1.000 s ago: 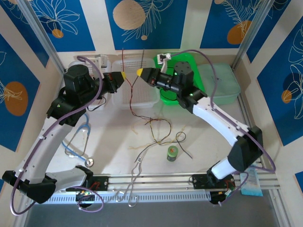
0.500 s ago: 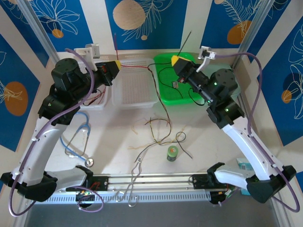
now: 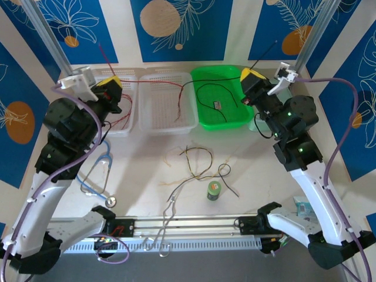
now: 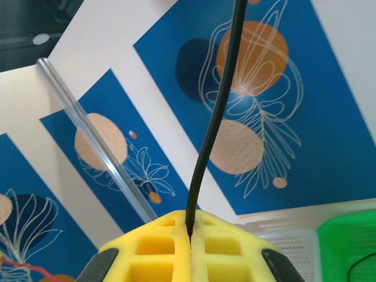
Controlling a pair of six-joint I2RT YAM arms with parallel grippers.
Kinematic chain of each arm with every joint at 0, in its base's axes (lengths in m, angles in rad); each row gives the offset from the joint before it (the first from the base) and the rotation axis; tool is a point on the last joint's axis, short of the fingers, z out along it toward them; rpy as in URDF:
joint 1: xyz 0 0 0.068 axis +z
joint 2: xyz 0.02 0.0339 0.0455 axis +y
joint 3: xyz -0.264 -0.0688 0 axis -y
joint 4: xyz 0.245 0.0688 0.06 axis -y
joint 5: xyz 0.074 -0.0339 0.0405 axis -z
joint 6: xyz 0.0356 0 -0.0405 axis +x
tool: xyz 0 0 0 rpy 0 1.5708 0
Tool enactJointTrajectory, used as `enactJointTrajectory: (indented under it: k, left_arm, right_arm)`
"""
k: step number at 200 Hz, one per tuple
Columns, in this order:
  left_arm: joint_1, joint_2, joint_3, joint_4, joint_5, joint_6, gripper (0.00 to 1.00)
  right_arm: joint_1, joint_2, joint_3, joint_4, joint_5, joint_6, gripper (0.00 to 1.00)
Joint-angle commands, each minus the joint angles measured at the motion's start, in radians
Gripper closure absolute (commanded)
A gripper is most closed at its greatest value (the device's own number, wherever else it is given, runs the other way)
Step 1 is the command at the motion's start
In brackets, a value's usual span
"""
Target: Untangle the cables
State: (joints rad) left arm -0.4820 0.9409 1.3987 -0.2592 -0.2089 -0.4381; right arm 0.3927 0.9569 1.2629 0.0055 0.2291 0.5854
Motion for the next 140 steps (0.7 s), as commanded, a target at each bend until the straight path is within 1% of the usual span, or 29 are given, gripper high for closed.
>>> enactJointTrajectory:
  k: [1, 38, 74, 89, 111, 140]
  left_arm:
    - [0.013, -0.036, -0.041, 0.084, -0.145, 0.038, 1.0]
    - [0.021, -0.078, -0.109, 0.119, -0.251, 0.047, 1.0]
    - [0.045, -0.117, -0.203, 0.153, -0.338, 0.046, 1.0]
    - [0.064, -0.13, -0.246, 0.176, -0.35, 0.04, 1.0]
    - [0.095, -0.141, -0.286, 0.166, -0.369, 0.002, 1.0]
    - [0.17, -0.171, -0.348, 0.166, -0.365, -0.077, 1.0]
  right_arm:
    - [-0.025, -0.027, -0.014, -0.017, 0.057, -0.019, 1.0]
    - [-0.068, -0.064, -0.022, -0.048, 0.064, -0.031, 1.0]
    - [-0.135, -0.09, 0.0, -0.092, 0.057, -0.067, 1.0]
    - [-0.159, -0.102, 0.003, -0.103, 0.062, -0.087, 1.0]
    - [-0.19, -0.125, -0.009, -0.104, 0.085, -0.109, 1.0]
    - [-0.244, -0.154, -0.018, -0.149, 0.138, -0.125, 1.0]
